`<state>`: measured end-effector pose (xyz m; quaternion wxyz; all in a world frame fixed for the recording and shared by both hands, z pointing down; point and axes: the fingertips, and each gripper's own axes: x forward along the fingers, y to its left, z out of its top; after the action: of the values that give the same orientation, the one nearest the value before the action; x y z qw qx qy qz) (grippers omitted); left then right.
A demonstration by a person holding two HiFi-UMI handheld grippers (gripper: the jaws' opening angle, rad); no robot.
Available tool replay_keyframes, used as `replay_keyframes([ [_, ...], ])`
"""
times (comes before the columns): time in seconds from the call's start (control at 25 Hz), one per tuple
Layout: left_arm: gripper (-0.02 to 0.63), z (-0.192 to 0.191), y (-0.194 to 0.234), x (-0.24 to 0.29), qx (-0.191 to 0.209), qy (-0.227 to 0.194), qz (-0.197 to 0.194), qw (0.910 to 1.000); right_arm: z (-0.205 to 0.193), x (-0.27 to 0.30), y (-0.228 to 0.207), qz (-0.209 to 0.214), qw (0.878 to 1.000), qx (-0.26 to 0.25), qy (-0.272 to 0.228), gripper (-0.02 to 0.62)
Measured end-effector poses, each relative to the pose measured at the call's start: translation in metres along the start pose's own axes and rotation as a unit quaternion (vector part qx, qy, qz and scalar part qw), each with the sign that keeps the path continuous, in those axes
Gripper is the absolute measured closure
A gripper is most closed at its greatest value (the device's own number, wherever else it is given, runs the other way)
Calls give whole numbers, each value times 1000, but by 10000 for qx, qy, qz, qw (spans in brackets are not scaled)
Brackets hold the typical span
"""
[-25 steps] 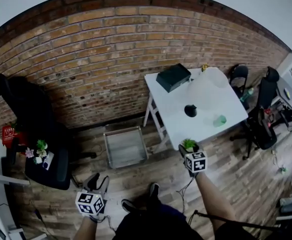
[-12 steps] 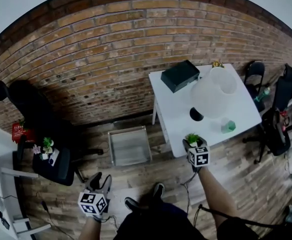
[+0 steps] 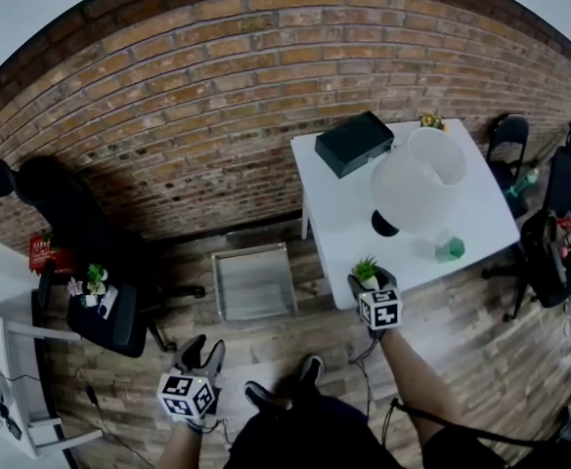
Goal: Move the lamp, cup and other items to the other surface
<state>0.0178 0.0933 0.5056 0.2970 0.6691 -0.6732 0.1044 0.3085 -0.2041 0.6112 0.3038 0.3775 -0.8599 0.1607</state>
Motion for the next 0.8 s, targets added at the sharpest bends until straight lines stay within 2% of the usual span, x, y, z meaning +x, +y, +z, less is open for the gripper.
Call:
replay_keyframes([
  [0.24, 425, 2, -3, -1, 108, 27, -49, 9999, -6, -12, -3, -31, 9998, 148, -158, 271],
  [0.36, 425, 5, -7, -2, 140, 63, -83, 9998, -7, -28, -6, -100, 9992, 282, -281, 268],
  [0.52, 425, 17, -7, -1, 258, -121, -236, 9993, -6, -61, -10, -192, 9977, 479, -450, 286],
  [0.64, 425, 39, -3, -2, 374, -376, -373, 9979, 15, -94, -6, -308, 9956, 464, -760, 306],
  [0.8, 425, 72, 4, -16, 410, -744, -574, 9947, 66, -144, 7, -633, 9887, 276, -1331, 343],
])
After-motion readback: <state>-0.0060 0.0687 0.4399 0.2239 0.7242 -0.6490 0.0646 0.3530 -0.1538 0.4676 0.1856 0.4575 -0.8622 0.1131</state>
